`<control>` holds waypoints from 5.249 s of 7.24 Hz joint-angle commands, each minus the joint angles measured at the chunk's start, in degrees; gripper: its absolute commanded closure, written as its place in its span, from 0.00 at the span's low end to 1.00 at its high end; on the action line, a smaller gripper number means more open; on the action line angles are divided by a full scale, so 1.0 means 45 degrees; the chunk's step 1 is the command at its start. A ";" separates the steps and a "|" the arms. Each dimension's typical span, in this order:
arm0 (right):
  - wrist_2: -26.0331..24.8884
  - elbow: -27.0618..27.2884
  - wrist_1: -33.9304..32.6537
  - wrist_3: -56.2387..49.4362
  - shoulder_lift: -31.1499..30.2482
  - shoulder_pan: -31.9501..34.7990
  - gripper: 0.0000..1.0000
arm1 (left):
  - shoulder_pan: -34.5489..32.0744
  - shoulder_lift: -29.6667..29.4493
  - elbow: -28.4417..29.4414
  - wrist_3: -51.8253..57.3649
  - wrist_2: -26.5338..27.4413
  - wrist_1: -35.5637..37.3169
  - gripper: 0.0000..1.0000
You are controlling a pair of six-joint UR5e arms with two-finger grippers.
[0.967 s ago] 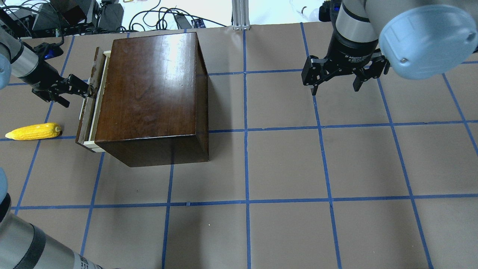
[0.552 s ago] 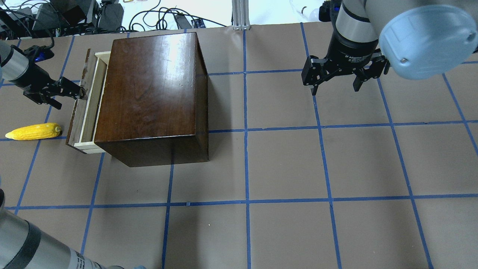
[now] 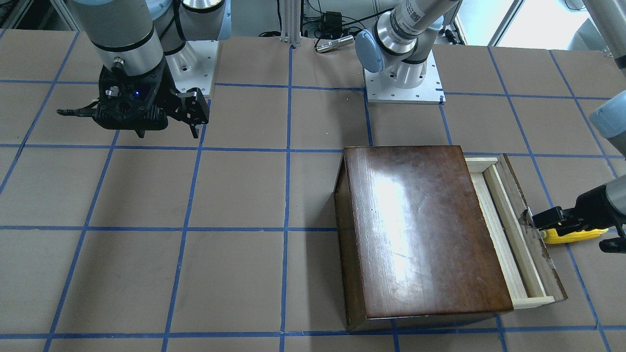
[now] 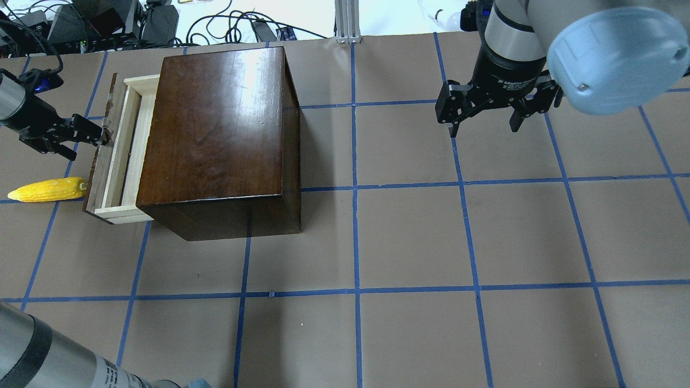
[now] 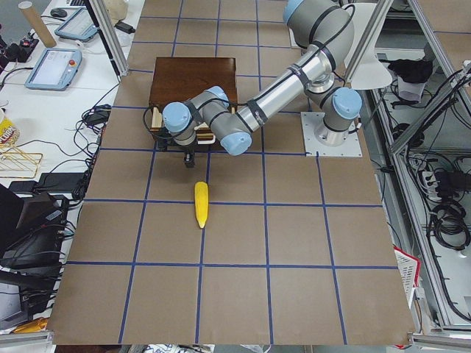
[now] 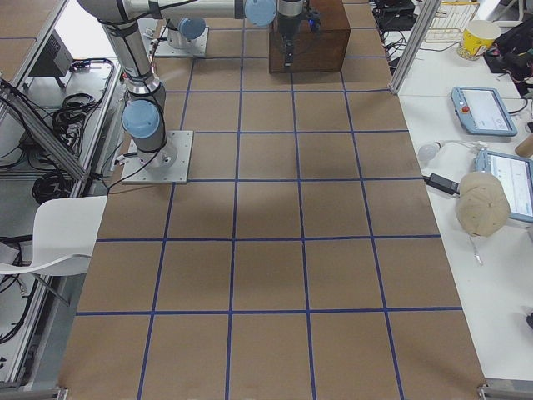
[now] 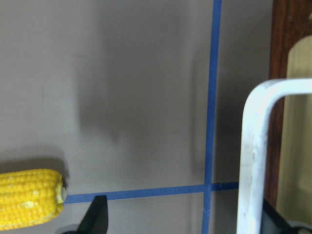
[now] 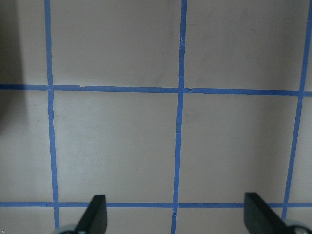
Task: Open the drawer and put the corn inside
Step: 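Pull the drawer handle outward with the left gripper to open drawer, then release the handle and move the left gripper over the yellow corn, then lower the left gripper and grasp the yellow corn cob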
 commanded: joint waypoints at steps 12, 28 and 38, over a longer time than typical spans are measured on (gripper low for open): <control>0.0000 0.0000 0.0000 0.0000 0.0000 0.0000 0.00 | 0.1480 0.0586 0.0644 0.6080 0.2420 0.0000 0.00; 0.0000 0.0000 0.0000 0.0000 0.0000 0.0000 0.00 | 0.2635 -0.1310 -0.0975 2.0210 0.0922 0.3222 0.00; 0.0000 0.0000 0.0000 0.0000 0.0000 0.0000 0.00 | 0.2537 -0.1641 -0.1388 1.9956 0.0527 0.4472 0.97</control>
